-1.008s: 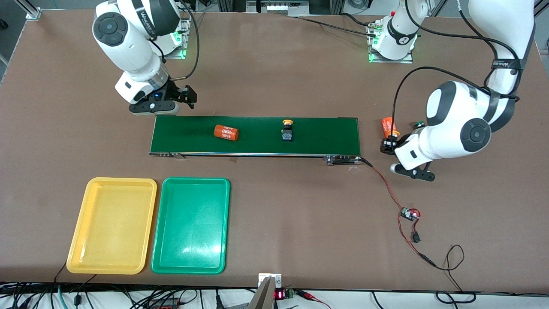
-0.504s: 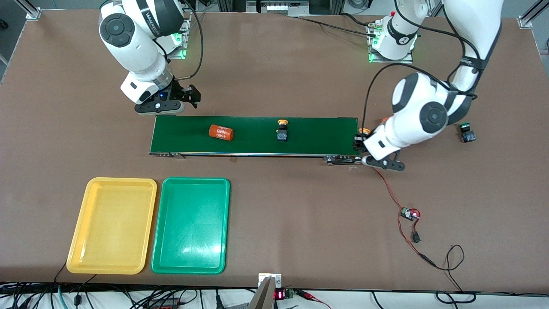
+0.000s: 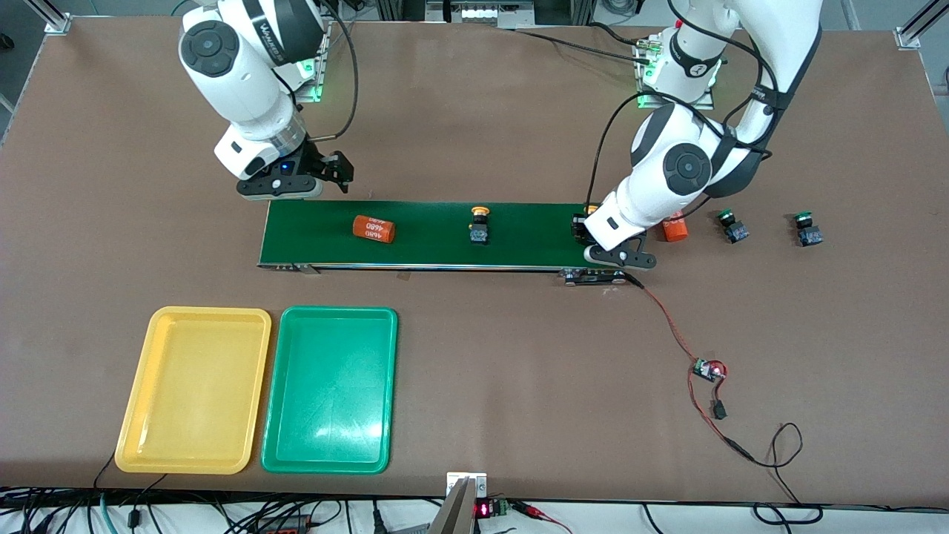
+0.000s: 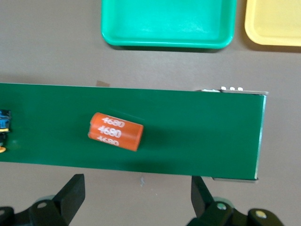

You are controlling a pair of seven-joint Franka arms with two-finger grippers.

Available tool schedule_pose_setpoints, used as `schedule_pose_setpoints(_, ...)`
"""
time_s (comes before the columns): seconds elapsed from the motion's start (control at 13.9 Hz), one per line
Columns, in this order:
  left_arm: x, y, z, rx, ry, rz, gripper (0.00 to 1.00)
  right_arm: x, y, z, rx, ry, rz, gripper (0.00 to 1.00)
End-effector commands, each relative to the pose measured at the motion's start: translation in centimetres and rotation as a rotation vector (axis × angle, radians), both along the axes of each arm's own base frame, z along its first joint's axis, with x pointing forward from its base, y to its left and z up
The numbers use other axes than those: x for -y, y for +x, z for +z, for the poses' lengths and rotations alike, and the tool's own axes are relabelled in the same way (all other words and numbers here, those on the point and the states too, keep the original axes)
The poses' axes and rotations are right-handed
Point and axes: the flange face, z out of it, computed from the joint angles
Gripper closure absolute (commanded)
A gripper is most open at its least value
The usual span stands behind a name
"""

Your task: Sort buttons by color to trays

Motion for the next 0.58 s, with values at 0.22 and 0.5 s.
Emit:
schedule_pose_setpoints(0.22,0.2,-1.0,-2.1,-0.004,-0.006,0.006,0.96,-1.1,-0.2,-0.9,0.014,-0.017,0.001,0.00)
schedule_pose_setpoints(0.5,0.1,-0.4,-3.3,0.016,-0.025,0.024,0.94,-1.9,-0.7,-2.2,-0.019,-0.027,0.020,0.00)
